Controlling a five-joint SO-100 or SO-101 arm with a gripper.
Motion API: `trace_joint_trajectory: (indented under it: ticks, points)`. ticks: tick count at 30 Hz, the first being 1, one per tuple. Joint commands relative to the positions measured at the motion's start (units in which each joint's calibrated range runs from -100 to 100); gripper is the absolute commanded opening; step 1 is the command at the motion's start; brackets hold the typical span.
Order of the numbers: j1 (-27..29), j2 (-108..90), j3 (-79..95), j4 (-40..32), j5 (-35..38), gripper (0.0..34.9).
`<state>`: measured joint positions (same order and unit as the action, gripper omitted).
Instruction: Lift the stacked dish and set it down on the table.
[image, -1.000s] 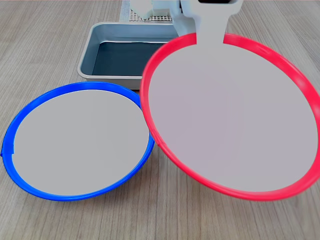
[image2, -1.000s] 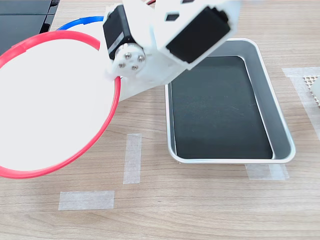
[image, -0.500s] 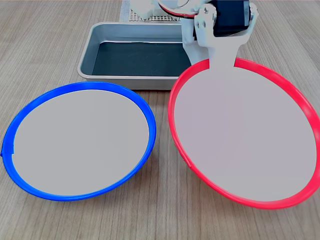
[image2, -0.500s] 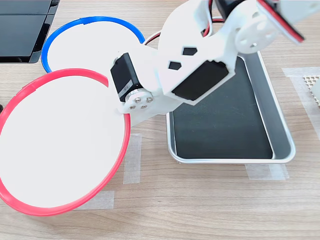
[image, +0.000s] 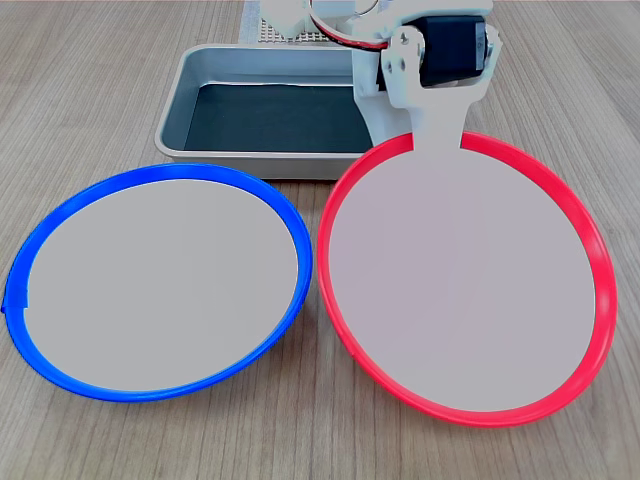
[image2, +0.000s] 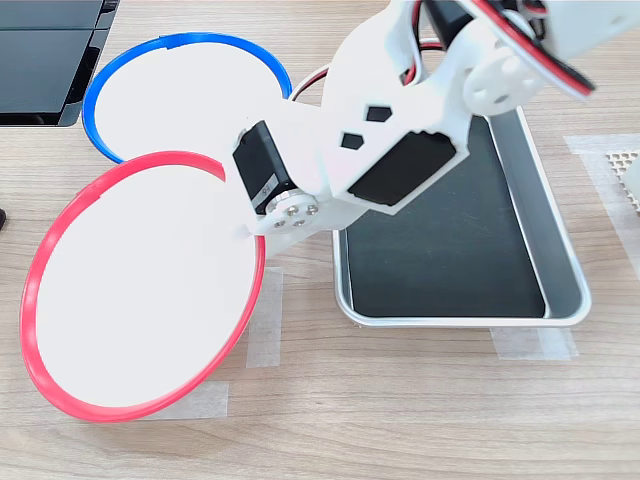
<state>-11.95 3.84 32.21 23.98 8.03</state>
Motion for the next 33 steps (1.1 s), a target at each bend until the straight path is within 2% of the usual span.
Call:
trace_joint_trajectory:
  ticks: [1,4,8,22,29,33]
  points:
    - [0.7,-0.7,-0.2,1.3,0.3,9.2]
    - [0.1,-1.1,0.1,1.4,0.1,8.4]
    - [-0.7,-1.4,0.1,1.6,-1.4,9.8]
    - [-0.6,-9.2,2.0,13.6,-2.0,9.9]
    - [-3.1,-15.7,2.8,19.3,-2.7,9.4]
    - [-3.2,-17.4,3.7,19.8,-2.5,9.2]
